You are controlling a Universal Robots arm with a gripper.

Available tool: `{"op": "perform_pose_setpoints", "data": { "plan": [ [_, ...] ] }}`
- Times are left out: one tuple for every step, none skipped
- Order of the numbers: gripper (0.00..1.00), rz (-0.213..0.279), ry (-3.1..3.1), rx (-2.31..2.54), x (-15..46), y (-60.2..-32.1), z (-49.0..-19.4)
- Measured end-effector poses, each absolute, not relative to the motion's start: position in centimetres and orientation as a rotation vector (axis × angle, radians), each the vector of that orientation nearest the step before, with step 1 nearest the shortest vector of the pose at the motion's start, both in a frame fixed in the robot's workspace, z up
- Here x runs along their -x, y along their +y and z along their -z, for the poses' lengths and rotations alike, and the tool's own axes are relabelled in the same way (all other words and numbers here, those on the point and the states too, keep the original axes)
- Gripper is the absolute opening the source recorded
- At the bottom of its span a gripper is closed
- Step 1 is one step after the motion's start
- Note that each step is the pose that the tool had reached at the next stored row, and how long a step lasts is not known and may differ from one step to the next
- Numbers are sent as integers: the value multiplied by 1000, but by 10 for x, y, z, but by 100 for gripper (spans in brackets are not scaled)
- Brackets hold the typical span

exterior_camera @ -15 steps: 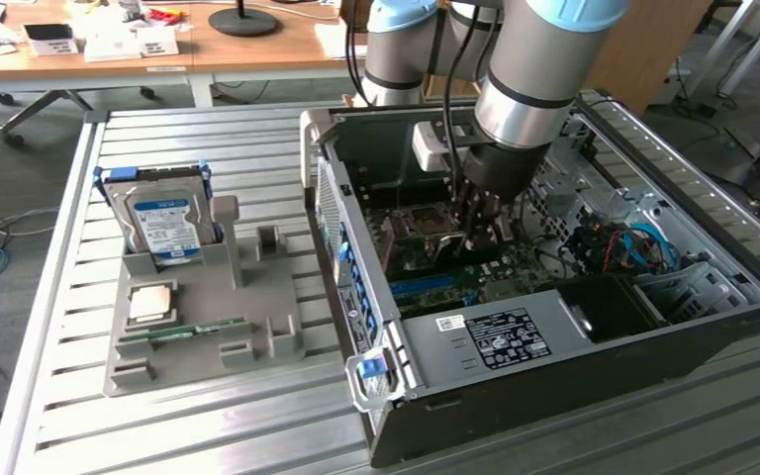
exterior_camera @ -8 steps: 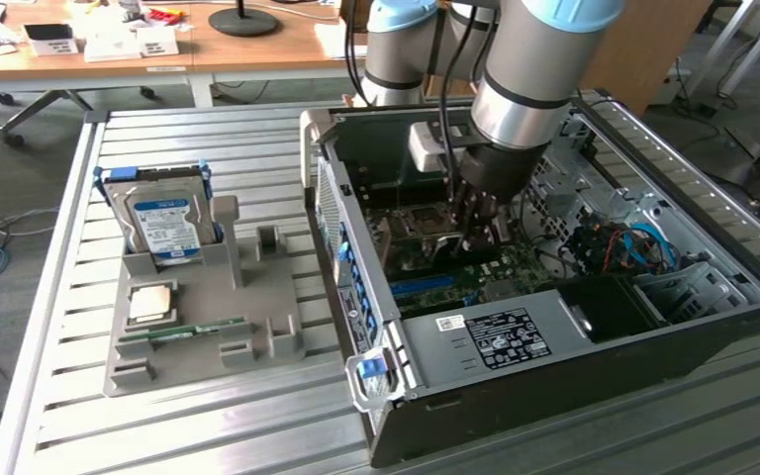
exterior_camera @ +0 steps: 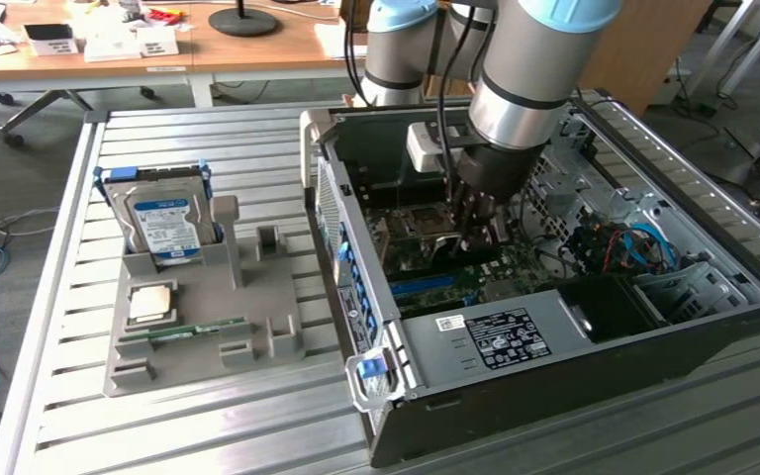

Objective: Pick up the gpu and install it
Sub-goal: 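Insert the gpu into the slot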

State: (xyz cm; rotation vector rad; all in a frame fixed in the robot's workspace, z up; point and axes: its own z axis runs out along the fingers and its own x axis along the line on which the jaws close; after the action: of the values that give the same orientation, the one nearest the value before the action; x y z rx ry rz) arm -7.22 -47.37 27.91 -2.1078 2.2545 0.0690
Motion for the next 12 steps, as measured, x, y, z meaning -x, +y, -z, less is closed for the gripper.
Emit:
{"op": "perform_pose_setpoints", "data": {
  "plan": [
    [27,-69,2255,2108,73,-474,-279],
    [27,-69,2255,2108,73,-474,-279],
    [27,-69,2254,2108,74,-474,-279],
    [27,-69,2254,2108,75,-473,-279],
    [27,-69,2255,2108,75,-473,-279],
    [27,-69,2255,2108,76,-473,-279],
    [27,-69,2254,2108,76,-473,-278],
    [27,-69,2254,2108,76,-473,-277],
    [27,-69,2254,2108,76,-473,-276],
    [27,-69,2254,2108,76,-473,-275],
    [27,-69,2254,2108,77,-473,-275],
    [27,-69,2255,2108,77,-473,-275]
  ]
}}
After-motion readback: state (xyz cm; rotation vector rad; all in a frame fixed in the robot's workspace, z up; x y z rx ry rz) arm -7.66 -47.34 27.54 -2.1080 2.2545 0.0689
